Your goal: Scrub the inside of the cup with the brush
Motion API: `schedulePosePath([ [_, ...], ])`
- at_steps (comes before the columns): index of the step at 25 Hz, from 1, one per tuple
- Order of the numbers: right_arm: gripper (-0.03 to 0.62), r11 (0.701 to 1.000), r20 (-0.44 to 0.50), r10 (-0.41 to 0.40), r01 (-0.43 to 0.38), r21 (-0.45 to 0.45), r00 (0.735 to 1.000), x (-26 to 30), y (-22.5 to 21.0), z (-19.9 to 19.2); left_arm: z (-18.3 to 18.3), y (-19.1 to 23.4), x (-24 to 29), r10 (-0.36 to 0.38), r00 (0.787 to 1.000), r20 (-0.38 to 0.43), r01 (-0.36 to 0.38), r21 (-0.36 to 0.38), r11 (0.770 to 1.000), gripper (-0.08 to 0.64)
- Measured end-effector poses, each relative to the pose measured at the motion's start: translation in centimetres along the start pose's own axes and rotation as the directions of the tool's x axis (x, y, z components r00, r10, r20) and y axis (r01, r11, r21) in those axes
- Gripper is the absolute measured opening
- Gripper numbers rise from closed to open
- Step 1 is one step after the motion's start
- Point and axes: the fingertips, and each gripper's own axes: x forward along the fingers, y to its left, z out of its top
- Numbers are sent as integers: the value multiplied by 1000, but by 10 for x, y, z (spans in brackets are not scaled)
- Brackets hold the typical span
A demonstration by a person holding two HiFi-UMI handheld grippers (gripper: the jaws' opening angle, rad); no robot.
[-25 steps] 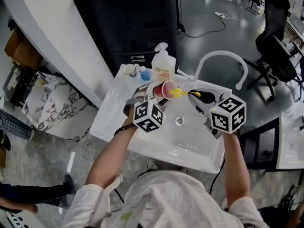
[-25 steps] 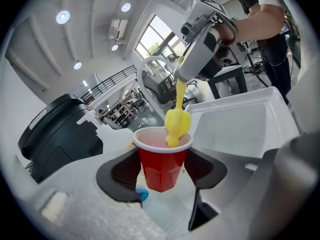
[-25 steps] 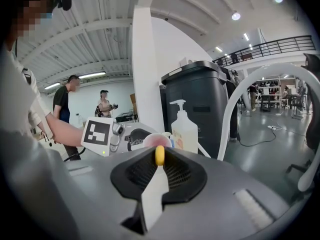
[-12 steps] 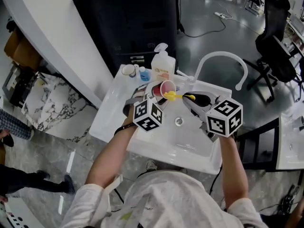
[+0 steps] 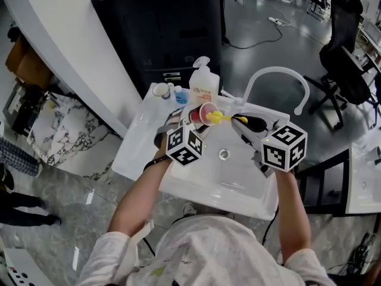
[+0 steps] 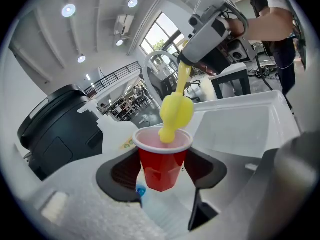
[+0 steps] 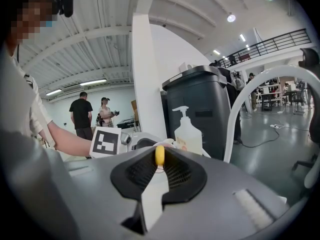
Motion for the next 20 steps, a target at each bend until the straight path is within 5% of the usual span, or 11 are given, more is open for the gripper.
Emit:
schedulePosePath([
  [9,35,994,74,-104,106,-11,992,-19,-24,21,5,19,-8,29,997,65,-17,-182,983,275],
  [20,35,980,100,-196,199,-26,976,-25,-43,23,13,39,-29,91,987,135,-18,-467,884,275],
])
